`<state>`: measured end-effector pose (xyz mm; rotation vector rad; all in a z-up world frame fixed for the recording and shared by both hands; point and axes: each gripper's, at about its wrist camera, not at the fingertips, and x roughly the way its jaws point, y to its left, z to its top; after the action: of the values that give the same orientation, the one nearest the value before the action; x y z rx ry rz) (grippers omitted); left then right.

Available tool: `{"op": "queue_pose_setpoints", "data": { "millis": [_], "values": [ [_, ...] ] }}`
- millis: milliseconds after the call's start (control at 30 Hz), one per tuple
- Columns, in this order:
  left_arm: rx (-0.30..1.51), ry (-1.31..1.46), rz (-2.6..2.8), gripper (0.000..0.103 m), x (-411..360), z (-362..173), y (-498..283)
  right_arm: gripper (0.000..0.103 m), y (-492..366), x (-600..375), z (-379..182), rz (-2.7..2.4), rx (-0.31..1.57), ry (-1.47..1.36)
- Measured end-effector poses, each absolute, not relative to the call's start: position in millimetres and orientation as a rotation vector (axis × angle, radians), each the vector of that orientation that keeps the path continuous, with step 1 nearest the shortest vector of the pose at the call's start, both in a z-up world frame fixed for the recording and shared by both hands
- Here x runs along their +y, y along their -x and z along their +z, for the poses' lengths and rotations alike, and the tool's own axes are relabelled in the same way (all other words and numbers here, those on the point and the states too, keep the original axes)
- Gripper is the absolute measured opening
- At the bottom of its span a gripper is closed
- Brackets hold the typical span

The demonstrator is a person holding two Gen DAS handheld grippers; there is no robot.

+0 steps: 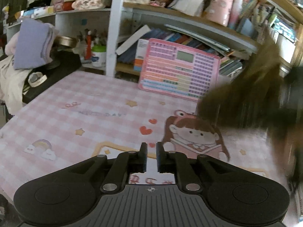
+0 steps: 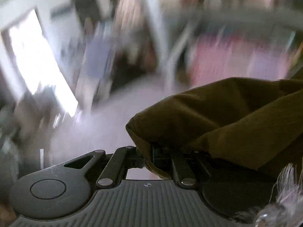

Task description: Fold clothes

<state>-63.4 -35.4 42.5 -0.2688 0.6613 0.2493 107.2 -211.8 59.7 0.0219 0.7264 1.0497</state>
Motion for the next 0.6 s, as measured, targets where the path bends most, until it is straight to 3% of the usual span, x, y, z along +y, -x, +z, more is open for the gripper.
{"op": "queue_pose_setpoints", "data": {
  "millis": [133, 233, 300, 467, 600],
  "values": [
    [0.704, 0.253, 0.227, 0.015, -26, 33, 54, 0.009, -78, -178, -24, 1.097, 1.019, 0.13],
    [0.734, 0.232, 0.195, 0.018, -24, 26, 46, 0.014, -74, -189, -37, 1.056, 1.077, 0.029],
    [0.743, 0.215, 0.168, 0.032, -25, 23, 40, 0.015, -71, -196, -41, 1.036, 1.084, -0.012],
    [0.737, 0.147, 0.089, 0.036, -36, 22, 25, 0.039, -62, -216, -45, 0.98, 1.081, -0.079],
    [0.733, 0.104, 0.038, 0.047, -47, 21, 16, 0.052, -51, -240, -46, 0.906, 1.054, -0.183]
  ]
}}
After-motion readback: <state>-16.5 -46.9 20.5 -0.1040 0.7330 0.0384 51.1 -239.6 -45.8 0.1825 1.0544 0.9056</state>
